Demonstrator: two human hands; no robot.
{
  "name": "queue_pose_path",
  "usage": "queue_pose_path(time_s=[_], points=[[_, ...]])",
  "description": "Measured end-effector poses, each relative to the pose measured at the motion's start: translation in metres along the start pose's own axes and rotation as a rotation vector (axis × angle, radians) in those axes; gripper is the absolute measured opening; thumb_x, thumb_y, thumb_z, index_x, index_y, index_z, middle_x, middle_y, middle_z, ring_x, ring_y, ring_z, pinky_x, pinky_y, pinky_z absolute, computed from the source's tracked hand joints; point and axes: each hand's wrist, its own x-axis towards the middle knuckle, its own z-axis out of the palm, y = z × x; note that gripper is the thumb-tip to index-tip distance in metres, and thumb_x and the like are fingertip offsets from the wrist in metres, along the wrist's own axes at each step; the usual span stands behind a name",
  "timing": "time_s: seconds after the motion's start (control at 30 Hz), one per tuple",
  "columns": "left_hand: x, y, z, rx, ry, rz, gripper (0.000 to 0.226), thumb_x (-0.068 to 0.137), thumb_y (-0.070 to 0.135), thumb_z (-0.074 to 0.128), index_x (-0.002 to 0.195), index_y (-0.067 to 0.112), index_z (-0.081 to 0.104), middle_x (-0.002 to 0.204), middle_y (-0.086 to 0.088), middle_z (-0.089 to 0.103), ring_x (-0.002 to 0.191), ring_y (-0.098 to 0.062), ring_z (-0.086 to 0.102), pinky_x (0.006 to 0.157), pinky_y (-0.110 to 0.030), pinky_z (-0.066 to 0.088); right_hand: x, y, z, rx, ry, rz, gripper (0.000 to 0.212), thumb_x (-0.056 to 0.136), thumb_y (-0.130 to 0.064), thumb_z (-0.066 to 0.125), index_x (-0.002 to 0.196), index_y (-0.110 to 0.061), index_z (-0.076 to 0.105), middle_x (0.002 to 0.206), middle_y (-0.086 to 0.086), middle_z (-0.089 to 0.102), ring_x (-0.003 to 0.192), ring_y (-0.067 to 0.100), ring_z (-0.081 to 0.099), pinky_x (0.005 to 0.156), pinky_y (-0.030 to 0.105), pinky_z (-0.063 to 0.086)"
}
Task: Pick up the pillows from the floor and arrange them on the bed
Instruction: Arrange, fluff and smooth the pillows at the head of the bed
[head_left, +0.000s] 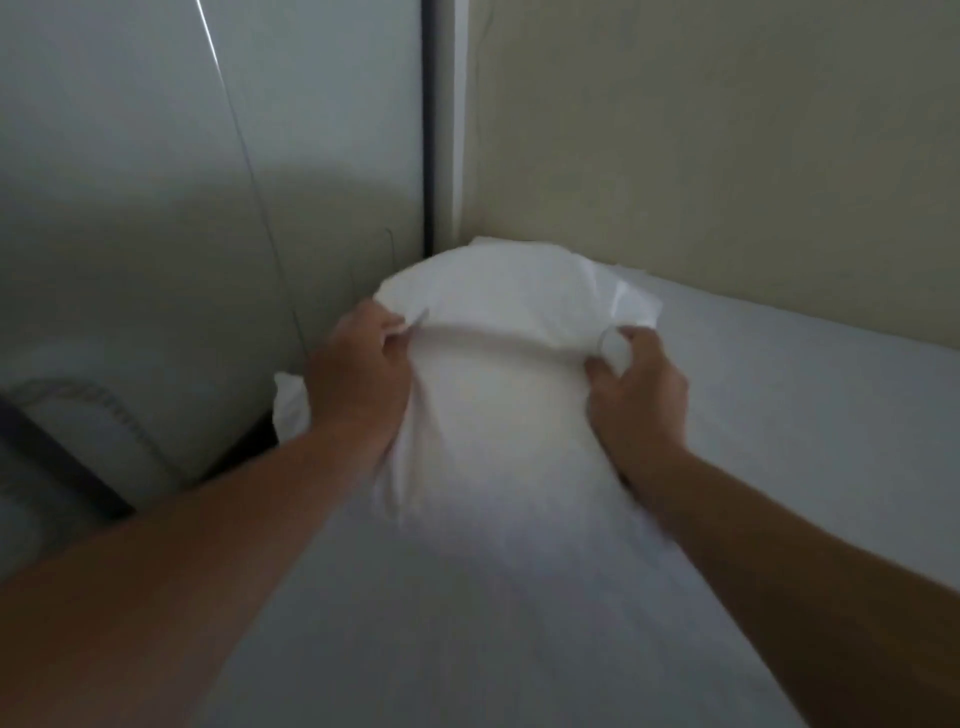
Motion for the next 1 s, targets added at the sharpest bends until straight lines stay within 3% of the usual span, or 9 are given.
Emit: queue_pose_path(time_s=[0.17, 0.27, 0.4, 0.5, 0.6, 0.7, 0.77, 0.87, 1.0], points=[[0.074, 0.047, -0.019, -0.079, 0.316, 0.24, 0.019, 0.087, 0.024, 0.058, 0.09, 0.007, 0.066, 0.092, -0.02, 0.07, 0.088, -0.039, 0.062, 0.071, -0.039, 0.037, 0.067, -0.052, -0.03, 0.15, 0.311, -0.259, 0.029, 0.082, -0.026, 0.061, 0.11, -0.017, 0.06, 0.104, 0.012, 0.068, 0.095, 0.031, 0.061, 0.075, 0.031, 0.042], [0.086, 0.046, -0.021, -0.109, 0.353, 0.336, 0.019, 0.088, 0.026, 0.056, 0.09, 0.009, 0.066, 0.093, -0.014, 0.071, 0.088, -0.033, 0.063, 0.071, -0.036, 0.04, 0.079, -0.055, -0.028, 0.235, 0.392, -0.349, 0.025, 0.08, -0.027, 0.06, 0.103, -0.017, 0.061, 0.1, 0.008, 0.068, 0.09, 0.026, 0.061, 0.073, 0.027, 0.04], [0.073, 0.006, 0.014, 0.096, 0.099, 0.241, 0.02, 0.09, 0.027, 0.053, 0.1, 0.014, 0.064, 0.106, -0.019, 0.063, 0.099, -0.038, 0.058, 0.077, -0.041, 0.043, 0.066, -0.009, 0.021, 0.124, 0.083, -0.087, 0.036, 0.082, -0.035, 0.063, 0.115, -0.023, 0.055, 0.108, 0.013, 0.065, 0.101, 0.031, 0.059, 0.083, 0.033, 0.042], [0.038, -0.045, 0.052, 0.375, -0.436, -0.047, 0.04, 0.092, 0.043, 0.046, 0.124, 0.02, 0.055, 0.128, -0.023, 0.043, 0.119, -0.041, 0.046, 0.099, -0.048, 0.042, 0.046, 0.045, 0.052, -0.145, -0.338, 0.146, 0.041, 0.089, -0.031, 0.058, 0.127, -0.018, 0.05, 0.123, 0.019, 0.058, 0.114, 0.035, 0.053, 0.094, 0.034, 0.039], [-0.003, -0.09, 0.073, 0.398, -0.843, -0.259, 0.072, 0.082, 0.073, 0.036, 0.146, 0.039, 0.026, 0.15, -0.014, 0.025, 0.136, -0.04, 0.029, 0.111, -0.05, 0.031, 0.016, 0.085, 0.08, -0.352, -0.588, 0.143, 0.033, 0.095, -0.018, 0.042, 0.127, -0.014, 0.049, 0.127, 0.019, 0.055, 0.114, 0.036, 0.052, 0.094, 0.035, 0.039], [0.007, -0.096, 0.082, 0.332, -0.756, -0.229, 0.097, 0.06, 0.091, 0.033, 0.144, 0.044, 0.023, 0.156, -0.008, 0.019, 0.141, -0.038, 0.027, 0.112, -0.056, 0.028, 0.013, 0.078, 0.097, -0.448, -0.483, 0.205, 0.03, 0.092, -0.03, 0.034, 0.117, -0.018, 0.047, 0.122, 0.02, 0.048, 0.112, 0.04, 0.049, 0.093, 0.045, 0.039], [0.02, -0.085, 0.093, 0.331, -0.673, -0.2, 0.111, 0.047, 0.098, 0.035, 0.144, 0.049, 0.011, 0.161, -0.004, 0.007, 0.146, -0.037, 0.012, 0.111, -0.064, 0.02, 0.033, 0.066, 0.102, -0.355, -0.373, 0.311, 0.054, 0.086, -0.057, 0.035, 0.128, -0.023, 0.038, 0.128, 0.019, 0.041, 0.117, 0.041, 0.044, 0.095, 0.05, 0.036], [0.013, -0.087, 0.113, 0.314, -0.797, -0.261, 0.124, 0.038, 0.102, 0.036, 0.143, 0.054, -0.009, 0.162, 0.005, -0.012, 0.148, -0.035, -0.008, 0.111, -0.069, 0.011, 0.046, 0.062, 0.115, -0.274, -0.512, 0.355, 0.094, 0.073, -0.082, 0.034, 0.148, -0.032, 0.008, 0.146, 0.025, 0.029, 0.13, 0.045, 0.035, 0.107, 0.051, 0.027], [0.0, -0.104, 0.13, 0.409, -0.865, -0.21, 0.119, 0.043, 0.098, 0.03, 0.143, 0.052, -0.015, 0.162, 0.005, -0.013, 0.147, -0.035, -0.006, 0.109, -0.07, 0.011, 0.036, 0.072, 0.128, -0.202, -0.533, 0.379, 0.09, 0.078, -0.064, 0.055, 0.148, -0.03, 0.01, 0.133, 0.028, 0.046, 0.122, 0.042, 0.044, 0.102, 0.044, 0.034]])
